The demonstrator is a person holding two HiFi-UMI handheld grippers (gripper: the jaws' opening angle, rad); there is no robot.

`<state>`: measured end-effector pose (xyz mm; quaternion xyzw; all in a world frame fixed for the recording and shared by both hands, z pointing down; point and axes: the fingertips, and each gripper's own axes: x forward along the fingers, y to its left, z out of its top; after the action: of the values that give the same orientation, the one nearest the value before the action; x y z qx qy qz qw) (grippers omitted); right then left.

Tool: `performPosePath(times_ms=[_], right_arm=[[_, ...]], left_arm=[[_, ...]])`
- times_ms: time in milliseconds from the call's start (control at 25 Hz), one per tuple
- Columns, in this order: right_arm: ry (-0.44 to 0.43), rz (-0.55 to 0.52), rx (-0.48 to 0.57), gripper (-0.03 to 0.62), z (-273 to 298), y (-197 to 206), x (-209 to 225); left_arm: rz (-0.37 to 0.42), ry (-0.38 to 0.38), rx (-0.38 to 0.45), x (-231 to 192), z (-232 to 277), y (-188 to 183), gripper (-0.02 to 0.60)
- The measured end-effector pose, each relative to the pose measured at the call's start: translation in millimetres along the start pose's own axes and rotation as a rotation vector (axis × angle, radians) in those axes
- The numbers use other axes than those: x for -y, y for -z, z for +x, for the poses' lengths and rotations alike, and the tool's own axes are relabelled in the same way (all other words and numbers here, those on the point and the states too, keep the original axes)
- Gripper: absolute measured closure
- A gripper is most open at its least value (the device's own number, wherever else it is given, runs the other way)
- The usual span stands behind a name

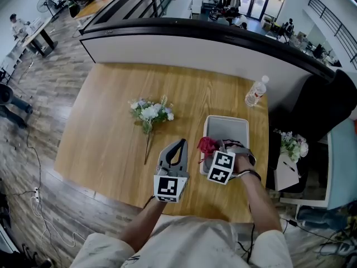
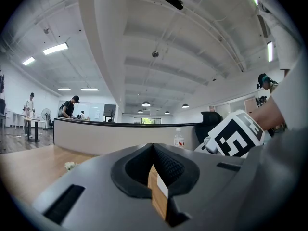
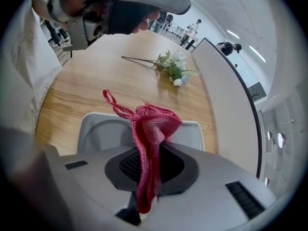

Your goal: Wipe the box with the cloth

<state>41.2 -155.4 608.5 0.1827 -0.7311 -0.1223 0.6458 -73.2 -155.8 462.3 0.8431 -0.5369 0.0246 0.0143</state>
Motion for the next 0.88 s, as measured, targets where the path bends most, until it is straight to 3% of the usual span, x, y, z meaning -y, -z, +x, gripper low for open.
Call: performPosePath(times_ms=[520,880], right_arm=[[-0.019,0.020,-0.008,0.531,-7,2,-9],[-0.057,0.012,-0.003,0.531,-13,1,-37]], left_arm=[[-0.002,-0.012,-0.012,-4,1,5,0.568],[-0.009,-0.009,-0.016,-1,0,9,0.568]])
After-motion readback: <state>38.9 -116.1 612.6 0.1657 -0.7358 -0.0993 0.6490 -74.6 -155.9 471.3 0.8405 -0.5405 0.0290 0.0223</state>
